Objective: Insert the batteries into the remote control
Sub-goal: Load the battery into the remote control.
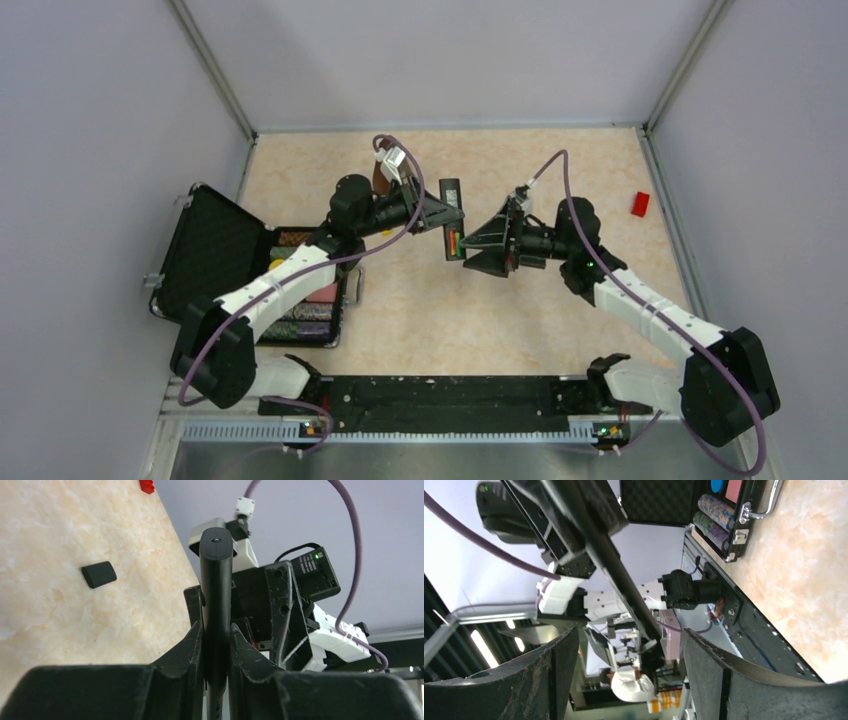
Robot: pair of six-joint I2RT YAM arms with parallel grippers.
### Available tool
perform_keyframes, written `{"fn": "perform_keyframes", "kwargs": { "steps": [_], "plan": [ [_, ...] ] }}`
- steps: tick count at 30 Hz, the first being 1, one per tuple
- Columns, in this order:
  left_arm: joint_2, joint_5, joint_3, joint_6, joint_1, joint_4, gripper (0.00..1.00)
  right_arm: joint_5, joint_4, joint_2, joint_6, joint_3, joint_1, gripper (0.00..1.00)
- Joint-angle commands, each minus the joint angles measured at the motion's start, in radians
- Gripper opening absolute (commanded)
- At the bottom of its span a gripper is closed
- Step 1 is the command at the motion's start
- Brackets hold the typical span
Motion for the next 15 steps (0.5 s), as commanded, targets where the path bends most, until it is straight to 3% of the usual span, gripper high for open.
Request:
{"fn": "perform_keyframes", "kwargs": {
  "steps": [1, 3, 8, 15],
  "plan": [
    [-0.038, -0.066, 0.054, 0.041, 0.006, -0.020, 0.00, -0.085, -0.030, -0.032, -0.140, 0.042, -0.017, 0.74],
    [-0.035, -0.063, 0.059, 0.030, 0.005, -0.022, 0.00, -0.080, -0.073, -0.033, -0.213, 0.082, -0.017, 0.74],
    [-0.045, -0.084, 0.063, 0.019, 0.008, -0.066, 0.00, 0.036, -0.383, -0.033, -0.536, 0.254, -0.017, 0.74],
    [-0.055, -0.070, 0.042, -0.064, 0.008, -0.017, 0.00, 0.085, -0.434, 0.044, -0.735, 0.328, -0.013, 0.74]
  ]
}}
